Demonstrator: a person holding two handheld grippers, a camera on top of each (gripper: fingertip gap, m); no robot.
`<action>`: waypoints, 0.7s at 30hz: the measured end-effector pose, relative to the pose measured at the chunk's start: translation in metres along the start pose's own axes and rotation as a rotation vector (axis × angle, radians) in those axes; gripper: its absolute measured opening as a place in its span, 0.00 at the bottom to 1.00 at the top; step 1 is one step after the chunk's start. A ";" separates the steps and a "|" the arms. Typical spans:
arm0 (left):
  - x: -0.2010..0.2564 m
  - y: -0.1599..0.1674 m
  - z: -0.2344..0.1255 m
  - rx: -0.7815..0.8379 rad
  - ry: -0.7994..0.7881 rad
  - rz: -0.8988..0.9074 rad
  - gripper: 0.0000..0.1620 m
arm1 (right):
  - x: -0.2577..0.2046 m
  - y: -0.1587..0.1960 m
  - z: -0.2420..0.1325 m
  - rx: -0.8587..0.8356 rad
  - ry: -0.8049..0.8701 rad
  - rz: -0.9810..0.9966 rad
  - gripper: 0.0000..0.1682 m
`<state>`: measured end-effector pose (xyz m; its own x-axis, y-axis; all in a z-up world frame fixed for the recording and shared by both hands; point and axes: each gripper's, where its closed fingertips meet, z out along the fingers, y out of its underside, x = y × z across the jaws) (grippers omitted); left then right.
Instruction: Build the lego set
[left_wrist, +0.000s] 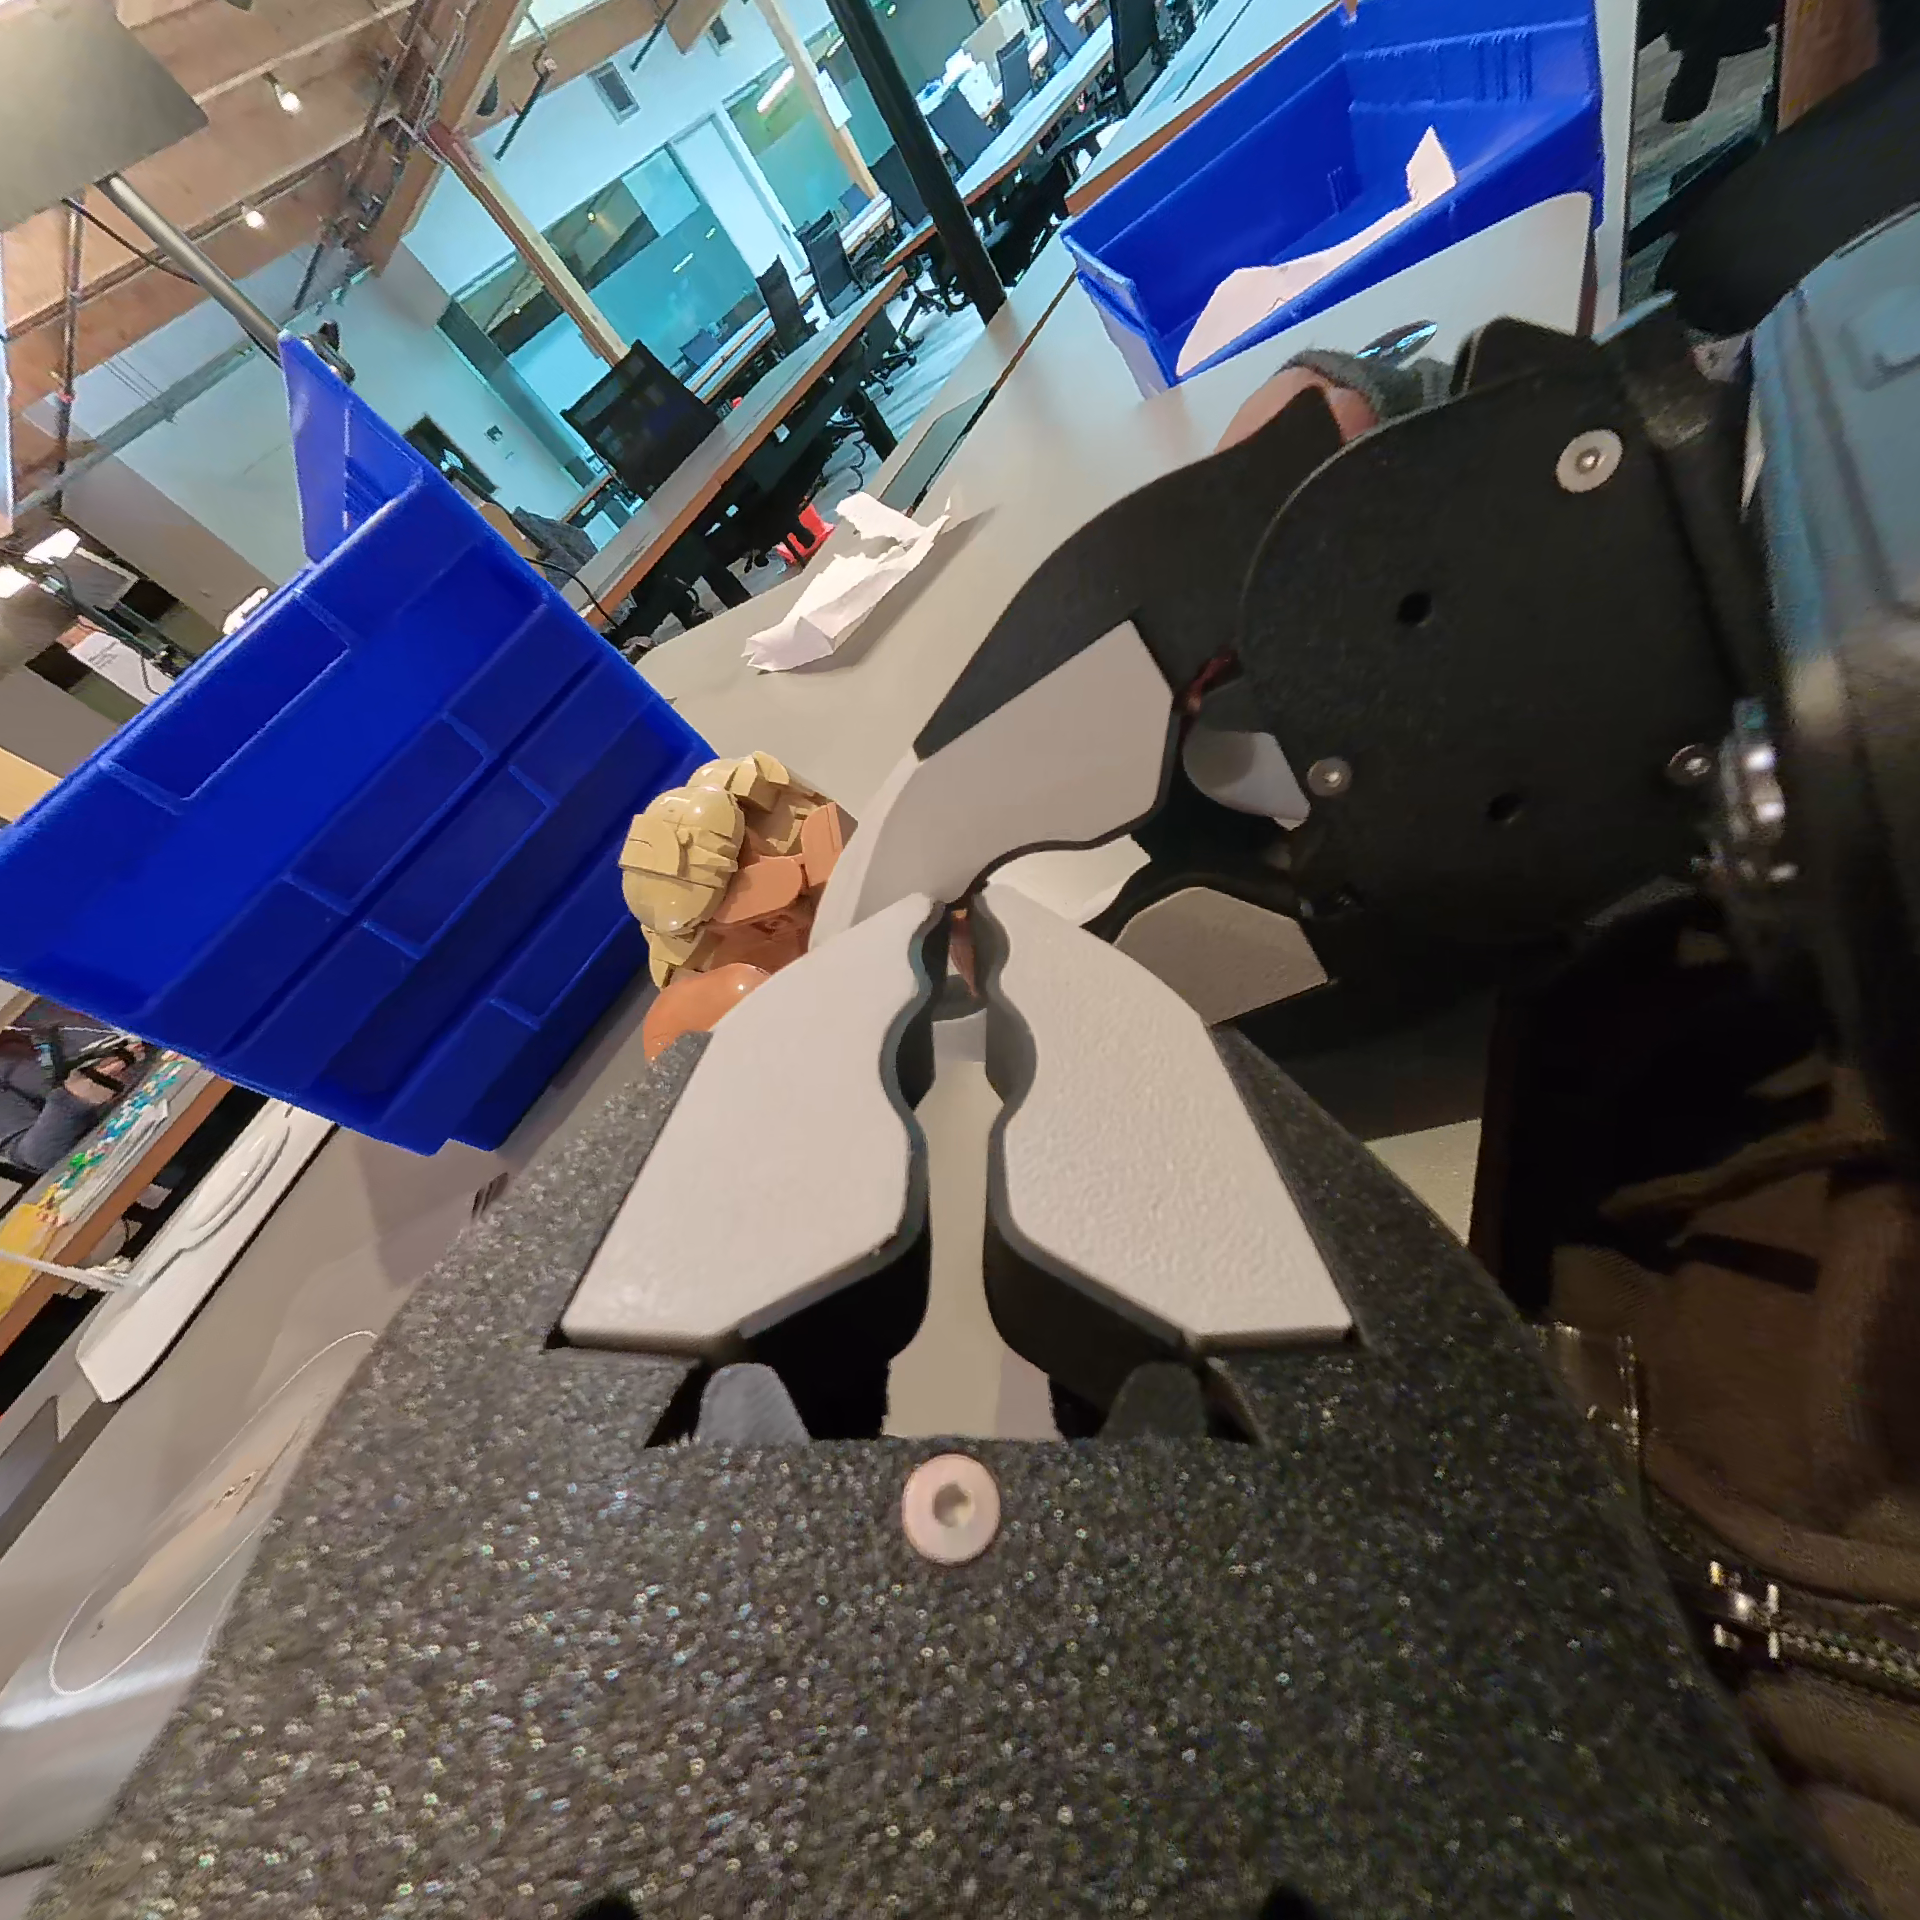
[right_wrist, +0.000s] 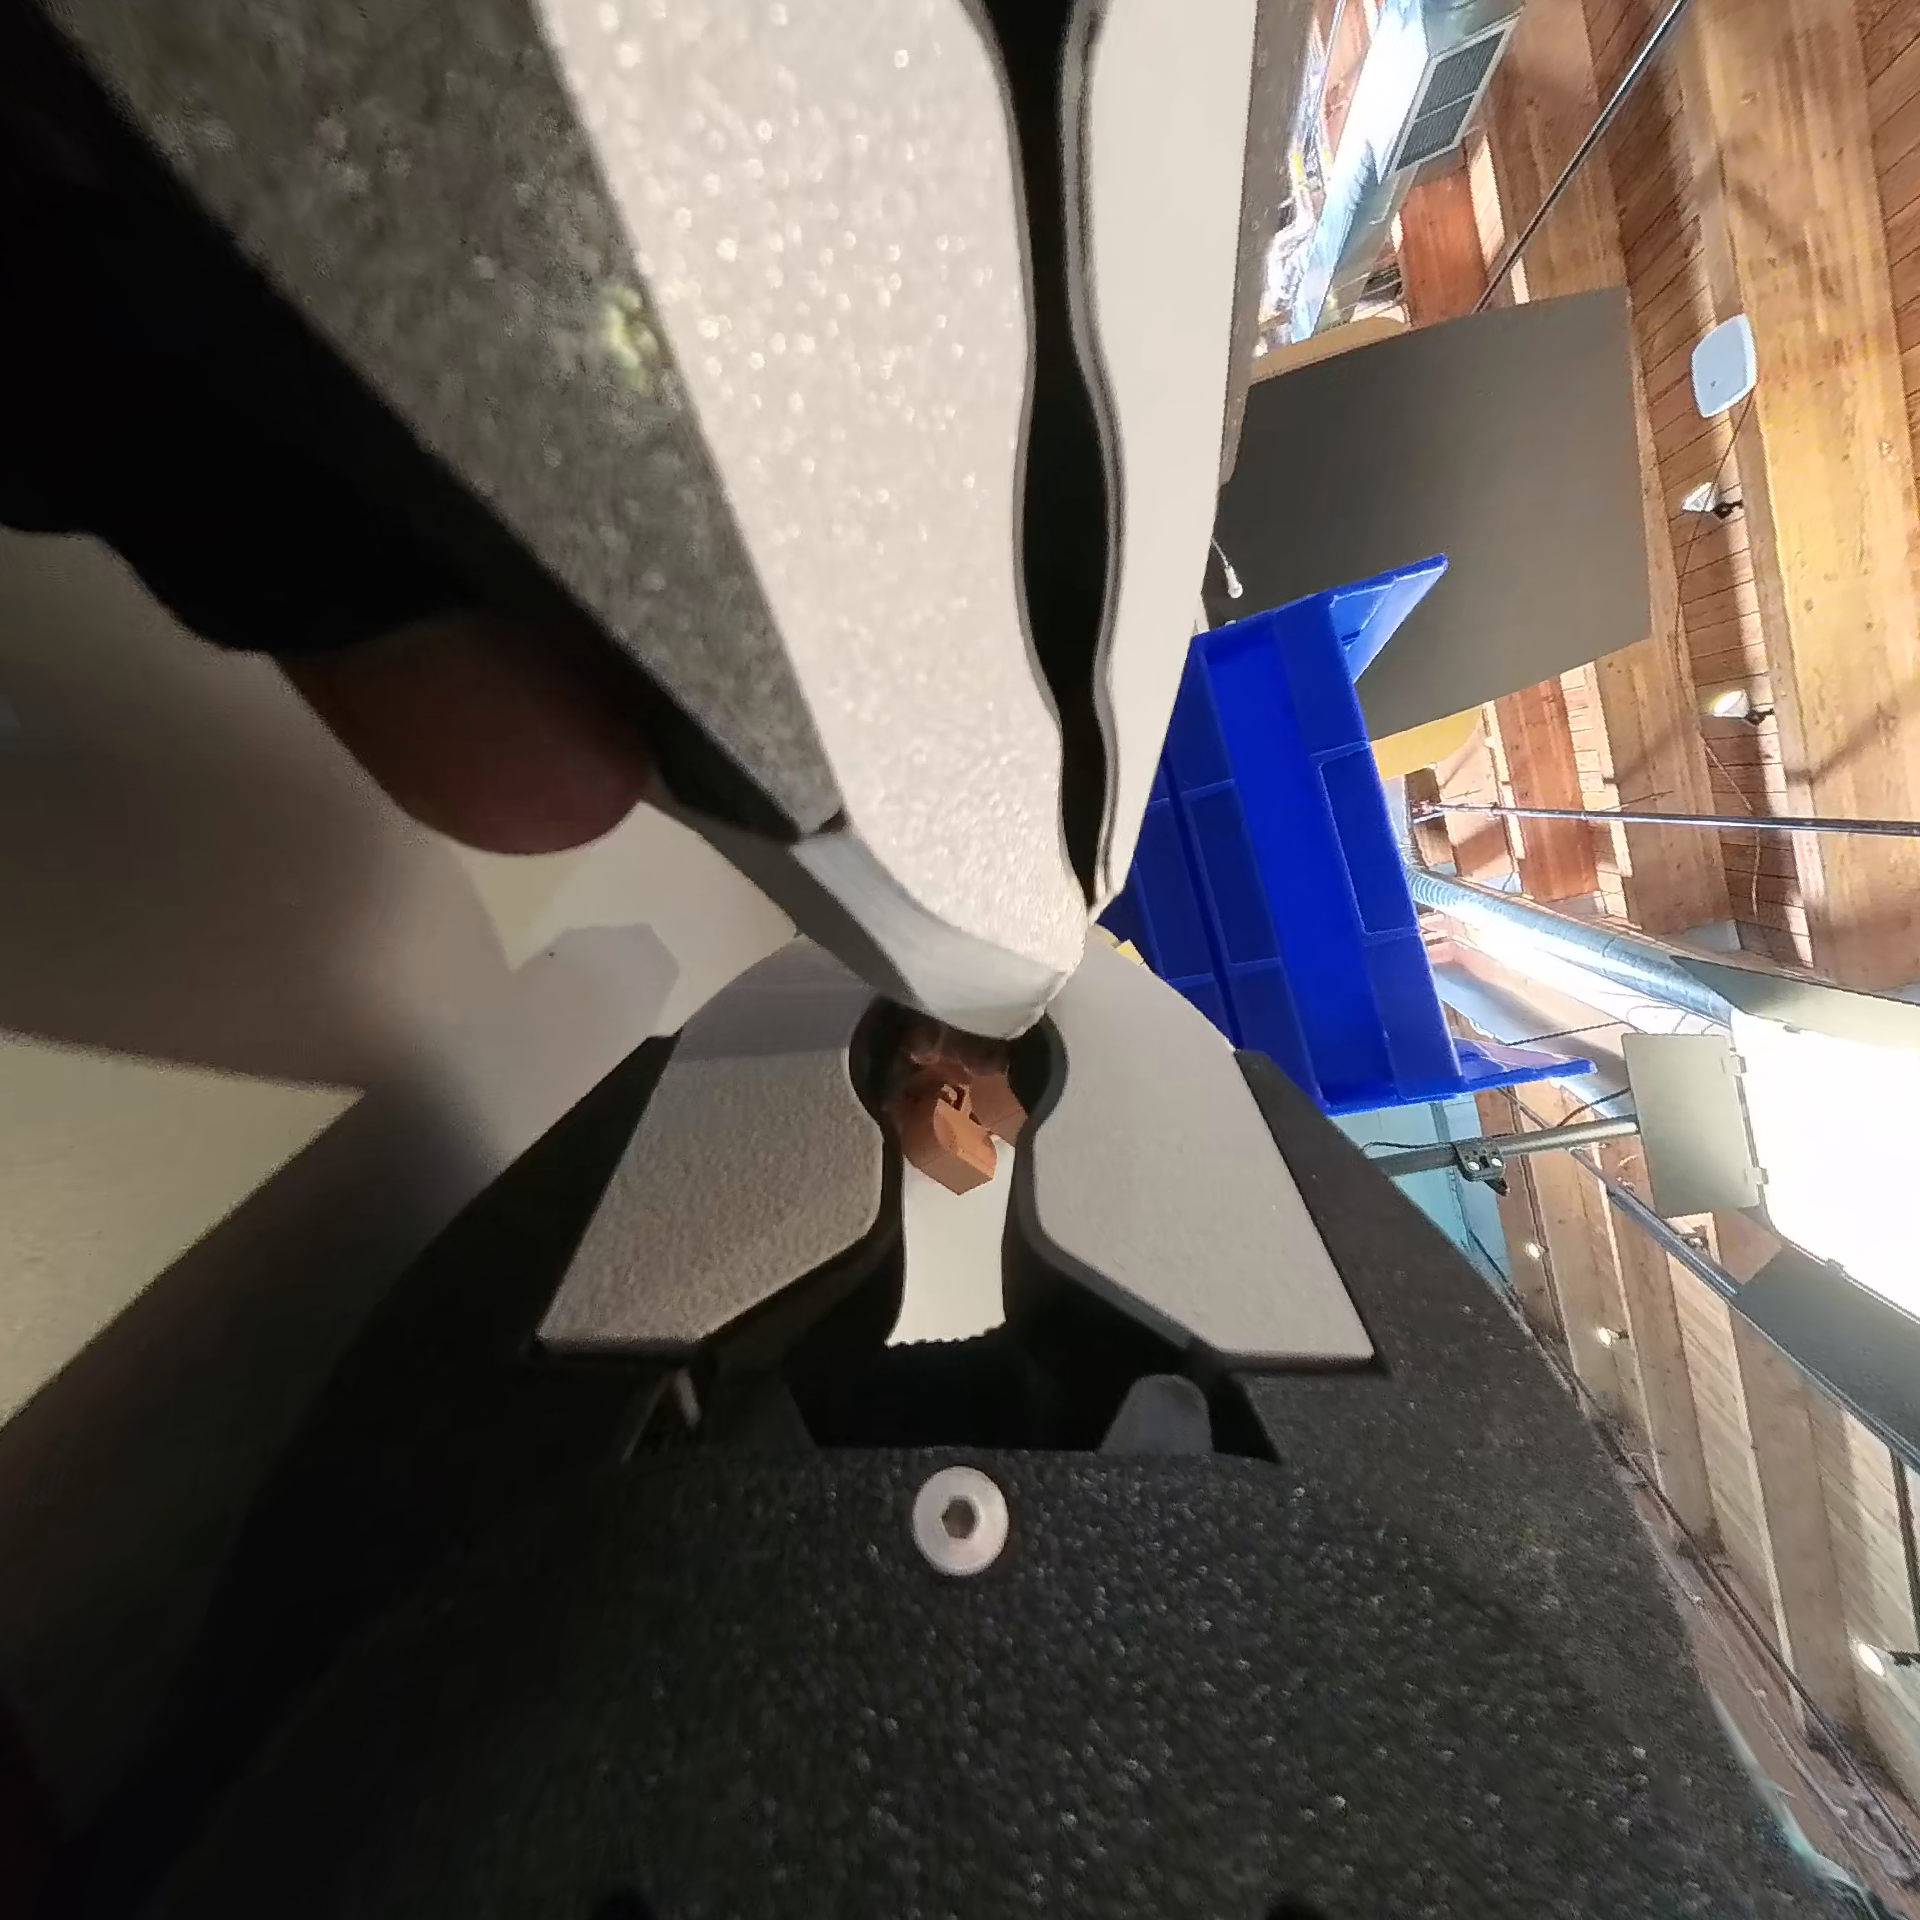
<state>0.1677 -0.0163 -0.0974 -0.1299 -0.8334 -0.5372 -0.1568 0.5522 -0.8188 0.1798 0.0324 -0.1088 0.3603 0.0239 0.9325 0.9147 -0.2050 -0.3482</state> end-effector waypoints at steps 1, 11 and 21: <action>0.000 0.000 0.000 0.003 0.006 -0.004 0.02 | 0.000 0.000 0.000 -0.002 0.003 -0.003 0.10; 0.002 -0.002 -0.002 0.021 0.005 0.054 0.02 | 0.000 0.000 -0.001 -0.004 -0.001 0.005 0.10; 0.003 -0.002 -0.003 0.026 -0.001 0.084 0.01 | -0.001 -0.001 -0.003 0.001 -0.005 0.008 0.09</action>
<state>0.1649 -0.0205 -0.0967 -0.1403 -0.7845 -0.6040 -0.1204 0.6191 -0.7761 0.1782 0.0296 -0.1089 0.3685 0.0274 0.9292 0.9120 -0.2043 -0.3557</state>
